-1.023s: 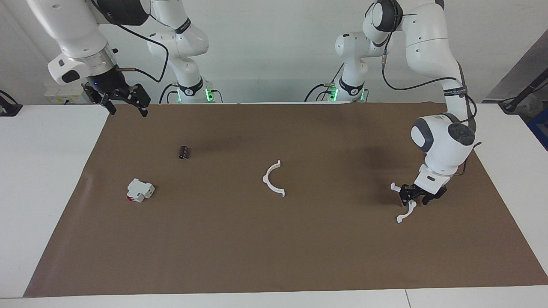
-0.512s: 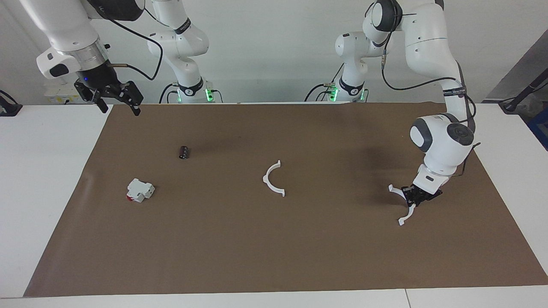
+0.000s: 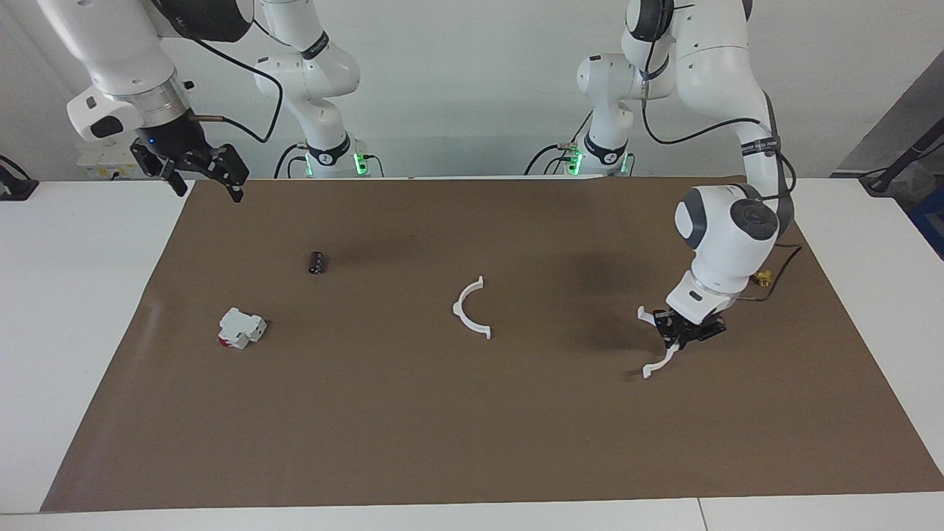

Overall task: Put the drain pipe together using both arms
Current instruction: 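Carry the held half-ring with the left gripper toward the placed half-ring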

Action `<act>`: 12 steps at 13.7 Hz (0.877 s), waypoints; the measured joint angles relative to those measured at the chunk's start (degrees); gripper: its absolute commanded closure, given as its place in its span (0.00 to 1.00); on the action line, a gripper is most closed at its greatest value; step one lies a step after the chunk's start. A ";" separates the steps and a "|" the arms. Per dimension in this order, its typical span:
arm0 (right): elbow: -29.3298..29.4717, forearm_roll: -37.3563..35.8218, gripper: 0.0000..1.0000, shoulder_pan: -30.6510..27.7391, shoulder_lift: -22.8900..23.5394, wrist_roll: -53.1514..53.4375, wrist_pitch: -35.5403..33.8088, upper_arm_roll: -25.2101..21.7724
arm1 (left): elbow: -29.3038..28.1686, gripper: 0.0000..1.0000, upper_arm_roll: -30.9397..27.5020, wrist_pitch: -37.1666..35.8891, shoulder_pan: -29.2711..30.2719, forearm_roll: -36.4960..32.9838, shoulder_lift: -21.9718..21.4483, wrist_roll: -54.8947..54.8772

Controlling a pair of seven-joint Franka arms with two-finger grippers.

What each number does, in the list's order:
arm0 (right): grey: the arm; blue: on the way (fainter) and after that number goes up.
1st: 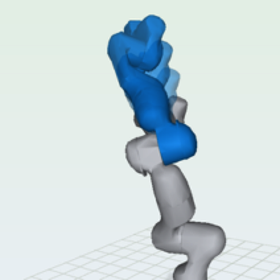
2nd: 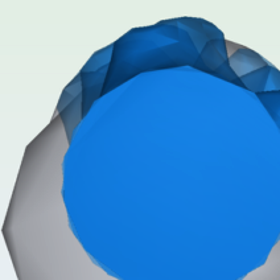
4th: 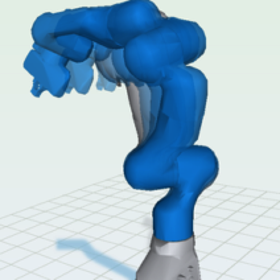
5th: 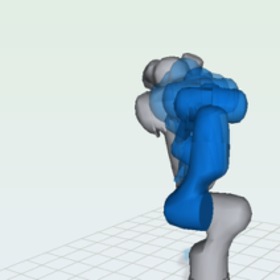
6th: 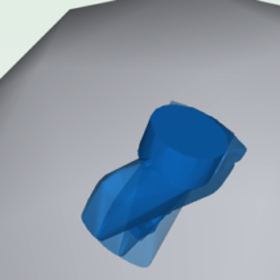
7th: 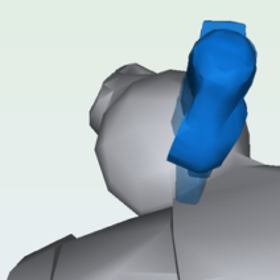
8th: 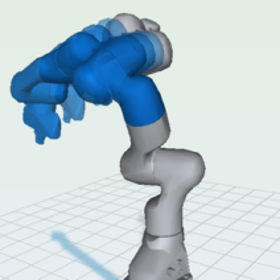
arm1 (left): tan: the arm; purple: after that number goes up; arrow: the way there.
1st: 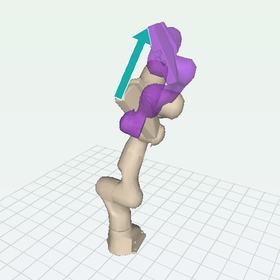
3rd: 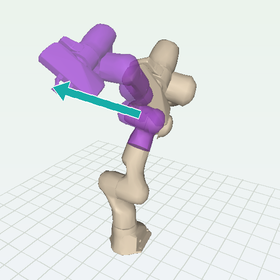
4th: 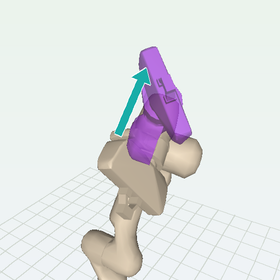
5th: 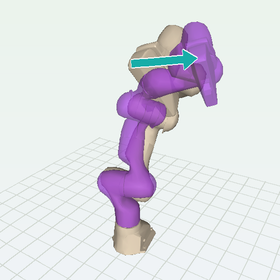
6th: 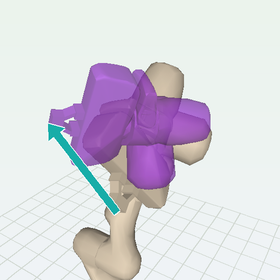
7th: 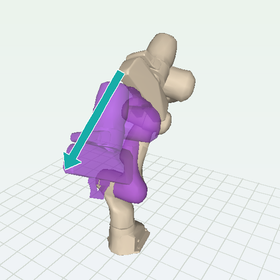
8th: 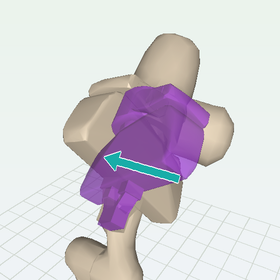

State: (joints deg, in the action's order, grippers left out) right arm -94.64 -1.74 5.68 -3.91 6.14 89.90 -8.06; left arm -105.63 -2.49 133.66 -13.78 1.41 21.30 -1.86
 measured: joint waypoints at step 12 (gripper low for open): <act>0.00 0.00 0.00 0.03 0.00 0.00 -0.01 0.02 | -2.64 1.00 -0.04 -0.33 -18.82 -5.65 -0.75 27.87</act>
State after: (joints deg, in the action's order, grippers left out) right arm -94.64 -1.74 5.70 -3.91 6.14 89.90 -8.04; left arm -108.27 -2.54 133.33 -32.60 -4.24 20.55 26.01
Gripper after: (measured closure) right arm 0.000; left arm 0.797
